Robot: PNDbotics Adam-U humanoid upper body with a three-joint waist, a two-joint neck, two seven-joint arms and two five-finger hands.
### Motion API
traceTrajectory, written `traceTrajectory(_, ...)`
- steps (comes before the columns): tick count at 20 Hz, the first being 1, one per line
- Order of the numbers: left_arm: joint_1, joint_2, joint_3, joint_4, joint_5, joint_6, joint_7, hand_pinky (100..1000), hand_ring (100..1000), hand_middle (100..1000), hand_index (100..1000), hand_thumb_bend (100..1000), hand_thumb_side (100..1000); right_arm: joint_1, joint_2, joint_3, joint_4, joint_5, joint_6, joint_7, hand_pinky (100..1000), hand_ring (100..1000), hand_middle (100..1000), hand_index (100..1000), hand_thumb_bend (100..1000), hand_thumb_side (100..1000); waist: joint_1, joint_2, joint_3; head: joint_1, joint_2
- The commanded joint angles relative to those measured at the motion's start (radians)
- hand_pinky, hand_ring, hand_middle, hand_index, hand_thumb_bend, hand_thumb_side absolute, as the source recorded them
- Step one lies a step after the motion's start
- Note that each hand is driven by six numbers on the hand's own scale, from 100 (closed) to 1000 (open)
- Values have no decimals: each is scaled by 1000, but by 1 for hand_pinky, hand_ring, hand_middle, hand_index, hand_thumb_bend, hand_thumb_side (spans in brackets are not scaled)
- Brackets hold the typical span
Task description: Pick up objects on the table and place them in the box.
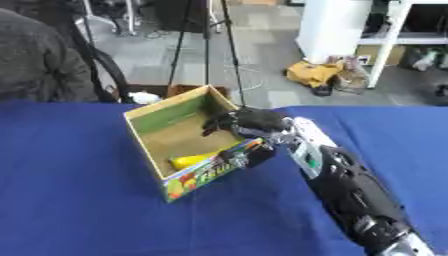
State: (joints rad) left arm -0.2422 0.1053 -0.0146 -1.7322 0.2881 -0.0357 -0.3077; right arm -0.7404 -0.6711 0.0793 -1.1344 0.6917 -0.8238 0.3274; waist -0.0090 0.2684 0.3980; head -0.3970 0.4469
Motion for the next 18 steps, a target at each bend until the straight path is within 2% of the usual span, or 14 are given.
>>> traceTrajectory(1, -9, 7, 1, -21, -5, -1, -1, 492, 762, 481, 550, 256, 1000, -18, -30, -10, -19, -18, -19, 9, 740, 781, 798, 839, 100, 198, 4, -18, -7, 4, -8)
traceTrajectory(2, -9, 7, 1, -20, -5, -1, -1, 492, 762, 481, 550, 256, 1000, -17, -30, -10, -22, -22, -19, 9, 740, 781, 798, 839, 100, 198, 4, -18, -9, 5, -8)
traceTrajectory(5, 5, 9, 13, -15, -11, -1, 8, 492, 763, 480, 549, 257, 1000, -11, -18, -1, -57, -79, -24, 6, 692, 753, 767, 808, 100, 211, 13, -29, -65, 24, 8)
traceTrajectory(9, 27, 11, 35, -7, -24, -2, 26, 492, 763, 480, 548, 258, 1000, 7, -2, 9, -121, -217, 6, 40, 655, 735, 749, 794, 100, 260, 20, -44, -138, 70, 31)
traceTrajectory(14, 48, 15, 65, 1, -42, -5, 55, 492, 764, 479, 547, 258, 1000, 49, 20, 5, -236, -449, 106, 138, 627, 720, 736, 783, 100, 347, 23, -54, -223, 146, 47)
traceTrajectory(16, 54, 17, 77, 2, -49, -9, 66, 491, 764, 479, 547, 256, 1000, 70, 35, 2, -279, -530, 147, 182, 612, 711, 727, 777, 100, 408, 26, -54, -257, 179, 50)
traceTrajectory(18, 60, 17, 89, 5, -55, -13, 77, 491, 765, 479, 547, 256, 1000, 93, 51, -3, -315, -598, 186, 223, 607, 708, 724, 774, 100, 418, 30, -53, -290, 208, 50)
